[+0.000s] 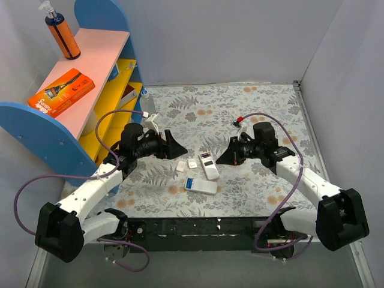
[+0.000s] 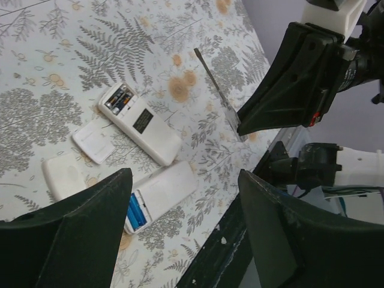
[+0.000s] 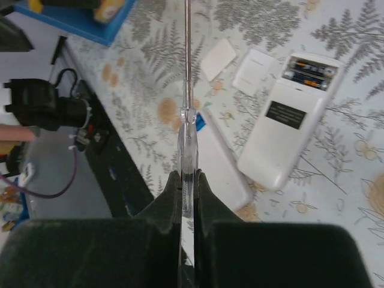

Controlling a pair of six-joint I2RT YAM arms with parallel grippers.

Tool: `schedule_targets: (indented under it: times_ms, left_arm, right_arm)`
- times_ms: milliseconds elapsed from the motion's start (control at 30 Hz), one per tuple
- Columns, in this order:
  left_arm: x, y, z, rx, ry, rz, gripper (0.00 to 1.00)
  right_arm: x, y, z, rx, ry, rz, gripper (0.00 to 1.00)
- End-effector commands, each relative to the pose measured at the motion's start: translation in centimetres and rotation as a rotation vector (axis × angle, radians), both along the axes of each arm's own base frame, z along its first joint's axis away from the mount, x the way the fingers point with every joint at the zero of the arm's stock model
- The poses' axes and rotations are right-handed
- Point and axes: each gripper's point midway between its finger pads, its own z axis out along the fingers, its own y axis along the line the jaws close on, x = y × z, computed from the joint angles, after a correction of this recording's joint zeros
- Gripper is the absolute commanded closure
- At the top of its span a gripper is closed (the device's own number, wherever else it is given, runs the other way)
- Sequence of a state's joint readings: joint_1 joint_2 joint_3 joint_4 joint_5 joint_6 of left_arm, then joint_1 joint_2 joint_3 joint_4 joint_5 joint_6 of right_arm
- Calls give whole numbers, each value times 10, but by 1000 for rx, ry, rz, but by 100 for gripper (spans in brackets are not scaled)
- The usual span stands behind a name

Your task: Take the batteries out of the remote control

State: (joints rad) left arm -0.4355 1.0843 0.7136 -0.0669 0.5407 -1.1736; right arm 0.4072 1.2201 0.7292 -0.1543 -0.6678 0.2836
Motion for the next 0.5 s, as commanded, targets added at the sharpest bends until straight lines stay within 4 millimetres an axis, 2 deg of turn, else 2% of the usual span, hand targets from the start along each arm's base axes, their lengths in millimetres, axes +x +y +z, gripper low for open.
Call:
schedule_targets:
  times_ms: [0,100,233,467]
  left_arm:
    - [-6,-17,34,-142,-13,-82,31]
    - [-7,-23,38,-197,9,-105,32]
    - [-11,-32,46,-278,53,-152,37]
    - [-14,-38,49,-325,96,-178,43]
  right_arm:
    - [-24,28,54,272,25,97,99]
    - [-33,37,65,339,23,132,99]
    - [-47,47,73,408,109,154,99]
    - [-59,57,85,486,145,187,99]
